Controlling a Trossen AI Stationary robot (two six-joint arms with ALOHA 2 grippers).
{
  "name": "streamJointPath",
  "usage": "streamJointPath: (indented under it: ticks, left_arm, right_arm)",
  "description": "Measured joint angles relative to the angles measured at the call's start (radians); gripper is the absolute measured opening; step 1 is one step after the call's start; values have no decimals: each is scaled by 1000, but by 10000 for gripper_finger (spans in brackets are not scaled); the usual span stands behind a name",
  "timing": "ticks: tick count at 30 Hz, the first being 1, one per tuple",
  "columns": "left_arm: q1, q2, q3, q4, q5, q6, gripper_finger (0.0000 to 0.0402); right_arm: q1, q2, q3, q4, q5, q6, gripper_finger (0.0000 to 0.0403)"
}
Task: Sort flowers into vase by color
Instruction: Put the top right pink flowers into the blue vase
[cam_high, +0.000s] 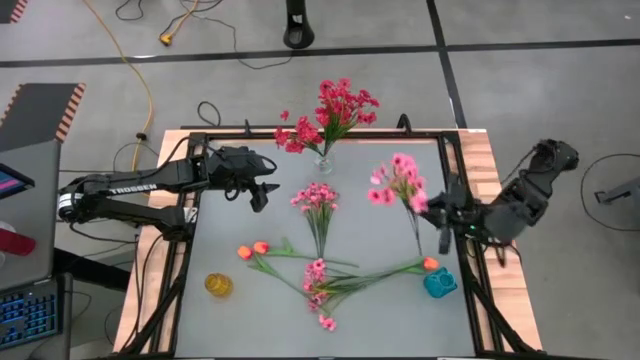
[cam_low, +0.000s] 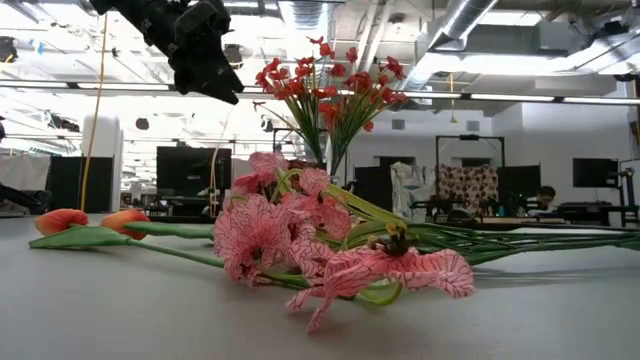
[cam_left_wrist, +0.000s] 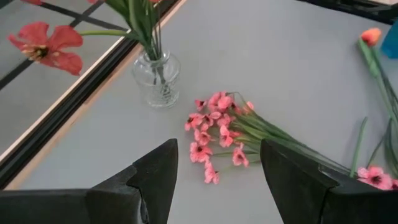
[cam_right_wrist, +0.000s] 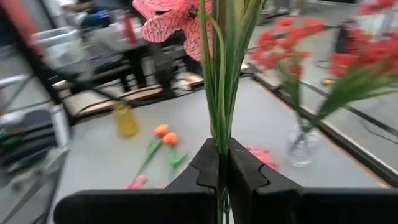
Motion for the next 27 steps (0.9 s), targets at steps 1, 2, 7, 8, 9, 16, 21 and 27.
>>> streamJointPath:
  ticks: [1,2,7,8,9,16,21,27]
  left_arm:
    - [-3,0,0,6,0,-5,215]
    - [-7,0,0,10,0,-8,215]
    - [-19,0,0,37,0,-34,215]
    - [-21,0,0,41,0,-40,215]
    - [-22,0,0,41,0,-45,215]
    - [-26,0,0,42,0,-87,215]
    - [-26,0,0,41,-17,-96,215]
    - [-26,0,0,41,-41,-111,215]
  right_arm:
    - [30,-5,0,-11,3,1,39]
    - [61,-9,0,-20,13,2,39]
    - [203,-19,0,-35,91,8,39]
    - [230,-20,0,-35,113,8,39]
    - [258,-22,0,-35,134,8,39]
    - [437,-30,0,-24,227,11,40]
    - [553,-23,0,-23,286,11,40]
    - [663,2,0,-21,370,28,40]
